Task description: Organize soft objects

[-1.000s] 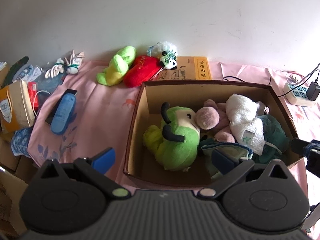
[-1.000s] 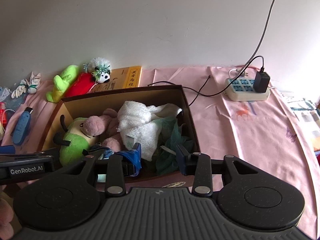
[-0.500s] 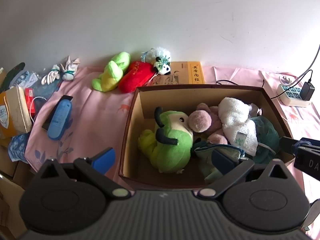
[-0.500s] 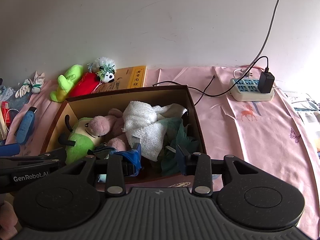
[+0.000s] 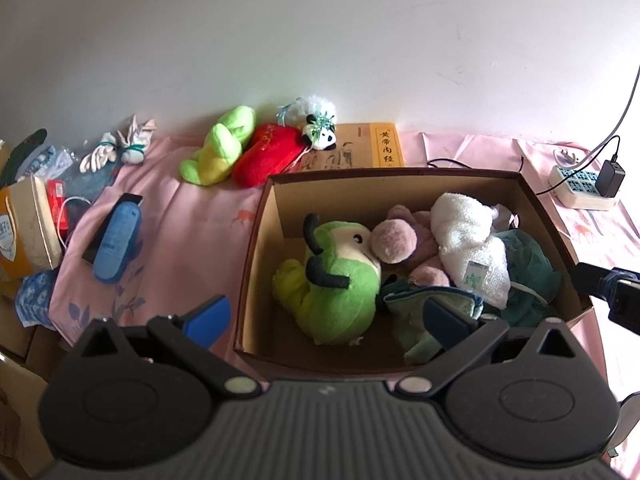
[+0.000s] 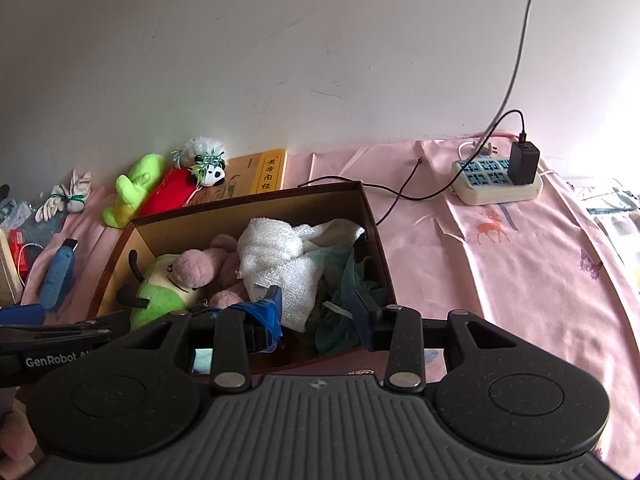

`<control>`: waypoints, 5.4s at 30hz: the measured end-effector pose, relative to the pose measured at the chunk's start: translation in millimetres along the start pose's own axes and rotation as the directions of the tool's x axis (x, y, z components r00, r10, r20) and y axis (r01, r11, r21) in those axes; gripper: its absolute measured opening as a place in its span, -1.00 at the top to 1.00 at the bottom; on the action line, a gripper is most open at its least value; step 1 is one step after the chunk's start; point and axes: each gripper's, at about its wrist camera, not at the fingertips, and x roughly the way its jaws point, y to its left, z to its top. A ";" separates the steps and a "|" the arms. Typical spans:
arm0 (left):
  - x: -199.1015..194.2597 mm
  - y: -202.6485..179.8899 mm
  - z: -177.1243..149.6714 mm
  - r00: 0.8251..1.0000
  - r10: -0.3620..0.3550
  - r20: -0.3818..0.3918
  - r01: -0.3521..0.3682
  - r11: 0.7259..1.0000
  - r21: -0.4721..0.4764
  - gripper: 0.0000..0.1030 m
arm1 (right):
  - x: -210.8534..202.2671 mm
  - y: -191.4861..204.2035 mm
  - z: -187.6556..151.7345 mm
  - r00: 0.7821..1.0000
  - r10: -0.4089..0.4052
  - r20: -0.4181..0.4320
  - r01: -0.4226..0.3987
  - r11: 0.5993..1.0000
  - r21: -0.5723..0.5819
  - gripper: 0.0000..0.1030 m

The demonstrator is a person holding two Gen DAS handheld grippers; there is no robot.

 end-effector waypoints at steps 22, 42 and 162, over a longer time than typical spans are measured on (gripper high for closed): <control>6.2 -1.6 -0.4 1.000 0.014 -0.015 -0.014 1.000 0.011 -0.98 | 0.7 -2.9 -2.5 1.000 -0.001 0.005 0.001 1.000 -0.020 0.58; 14.4 -4.3 -8.8 0.989 0.004 -0.150 0.000 1.000 0.023 -0.98 | 3.1 -6.4 -10.4 0.993 0.043 -0.112 -0.042 0.999 0.010 0.57; 27.2 -31.9 5.1 0.993 0.042 -0.107 -0.045 0.999 -0.018 -0.98 | 19.0 -17.8 6.8 0.997 -0.009 -0.076 0.001 0.996 -0.094 0.52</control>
